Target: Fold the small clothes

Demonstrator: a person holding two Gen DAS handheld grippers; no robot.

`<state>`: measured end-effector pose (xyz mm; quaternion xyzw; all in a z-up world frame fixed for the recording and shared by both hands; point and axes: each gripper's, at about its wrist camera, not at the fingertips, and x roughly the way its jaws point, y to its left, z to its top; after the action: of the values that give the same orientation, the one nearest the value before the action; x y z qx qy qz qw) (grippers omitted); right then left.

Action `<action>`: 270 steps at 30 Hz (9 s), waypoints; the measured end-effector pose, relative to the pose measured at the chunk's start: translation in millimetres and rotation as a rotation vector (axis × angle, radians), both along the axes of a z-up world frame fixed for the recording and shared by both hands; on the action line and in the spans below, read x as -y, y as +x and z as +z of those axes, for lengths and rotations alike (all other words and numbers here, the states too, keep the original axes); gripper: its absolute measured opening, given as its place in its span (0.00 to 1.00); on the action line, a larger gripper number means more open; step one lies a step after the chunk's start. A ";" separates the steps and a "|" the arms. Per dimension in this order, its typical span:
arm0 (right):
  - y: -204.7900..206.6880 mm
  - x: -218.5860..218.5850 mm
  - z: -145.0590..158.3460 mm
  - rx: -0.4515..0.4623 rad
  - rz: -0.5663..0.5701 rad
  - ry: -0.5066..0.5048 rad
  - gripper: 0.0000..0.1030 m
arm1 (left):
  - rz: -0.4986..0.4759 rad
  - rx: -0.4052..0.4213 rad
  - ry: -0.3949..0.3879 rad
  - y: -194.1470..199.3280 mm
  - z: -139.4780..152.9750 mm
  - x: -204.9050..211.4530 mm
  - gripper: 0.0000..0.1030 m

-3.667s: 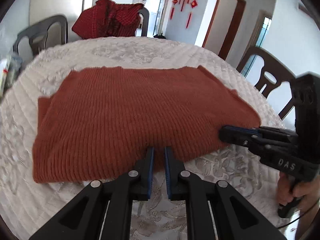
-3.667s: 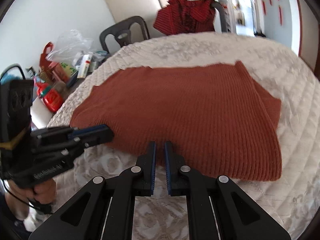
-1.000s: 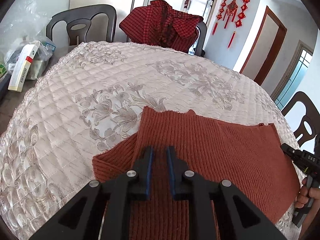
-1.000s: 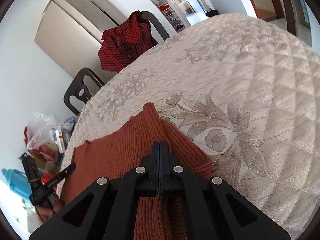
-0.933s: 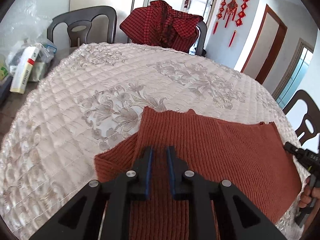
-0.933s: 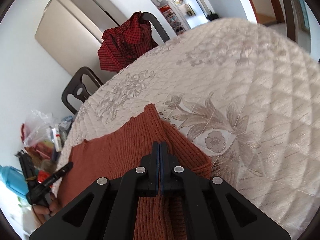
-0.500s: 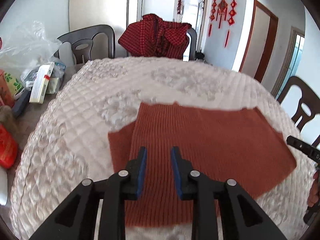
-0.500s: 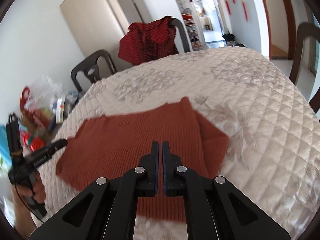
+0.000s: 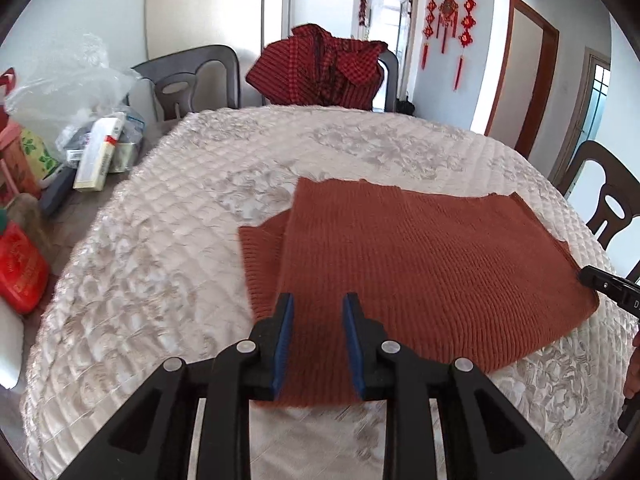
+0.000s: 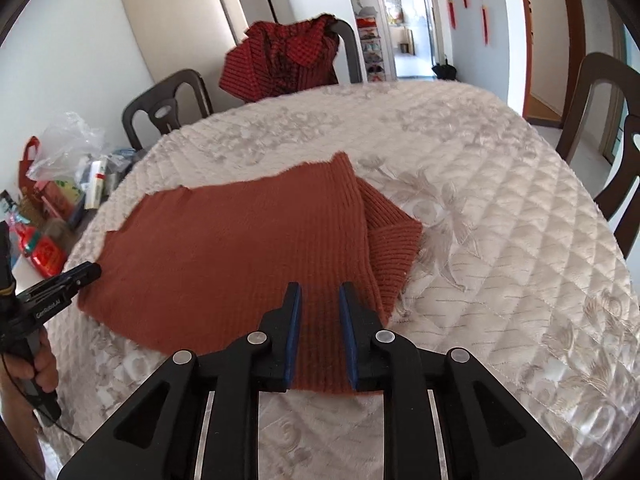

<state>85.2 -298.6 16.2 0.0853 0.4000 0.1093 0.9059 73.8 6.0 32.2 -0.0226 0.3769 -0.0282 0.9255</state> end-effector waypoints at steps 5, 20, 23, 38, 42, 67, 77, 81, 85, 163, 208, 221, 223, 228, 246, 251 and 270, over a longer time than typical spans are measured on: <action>-9.7 8.1 -7.3 -0.025 -0.032 0.016 0.19 | 0.033 -0.028 -0.009 -11.3 -9.4 -19.0 0.27; -23.6 18.9 -0.1 0.015 -0.068 0.030 0.08 | 0.060 -0.028 -0.074 -25.4 -5.1 -37.5 0.26; -27.2 17.6 2.9 0.028 -0.067 0.030 0.08 | 0.048 0.006 -0.086 -29.5 4.9 -35.9 0.26; -15.8 22.7 -18.0 -0.050 -0.103 0.031 0.00 | 0.001 -0.084 -0.144 -14.1 -20.1 -29.3 0.25; -21.5 10.5 -0.5 -0.018 -0.061 0.034 0.02 | 0.018 -0.029 -0.160 -23.4 -0.5 -35.2 0.25; 77.0 -139.0 -11.8 -0.079 0.164 -0.026 0.02 | -0.088 -0.044 -0.177 10.1 -19.0 -12.2 0.25; 53.0 -138.1 2.8 -0.060 0.163 0.013 0.02 | -0.088 -0.044 -0.186 9.4 -19.6 -12.9 0.25; 26.2 -143.0 -9.8 -0.081 0.197 -0.011 0.02 | -0.092 -0.045 -0.195 9.6 -19.6 -13.9 0.25; 13.7 -143.9 -6.0 -0.051 0.191 -0.024 0.02 | -0.096 -0.045 -0.190 10.2 -19.5 -13.8 0.25; -12.0 -25.2 6.6 0.002 0.039 0.219 0.03 | -0.355 -0.052 -0.512 72.7 47.2 90.5 0.14; 58.1 -1.8 -31.3 -0.237 0.001 0.702 0.24 | -0.345 -0.042 -0.288 51.1 -2.0 74.5 0.37; 28.1 60.0 -24.9 -0.094 -0.090 0.606 0.18 | -0.442 -0.034 -0.246 43.0 2.7 113.6 0.37; 28.1 61.7 -37.3 -0.130 -0.098 0.602 0.17 | -0.444 -0.025 -0.238 40.9 2.5 115.4 0.38; 16.7 61.6 -25.2 -0.080 -0.079 0.597 0.16 | -0.440 -0.018 -0.236 37.7 10.6 112.4 0.37; -21.2 54.3 28.7 0.089 0.004 0.405 0.17 | -0.496 0.037 -0.182 14.5 24.8 124.9 0.37; -20.1 30.7 -10.9 -0.050 0.018 0.263 0.15 | -0.509 -0.001 -0.091 10.1 2.3 141.1 0.37; -2.0 26.1 -18.9 -0.006 -0.006 0.261 0.00 | -0.471 -0.024 -0.169 37.1 0.6 134.3 0.38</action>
<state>83.2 -324.7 -2.7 0.2040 0.3848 0.1573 0.8863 110.9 -128.2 32.9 -0.0116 0.3791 -0.2742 0.8837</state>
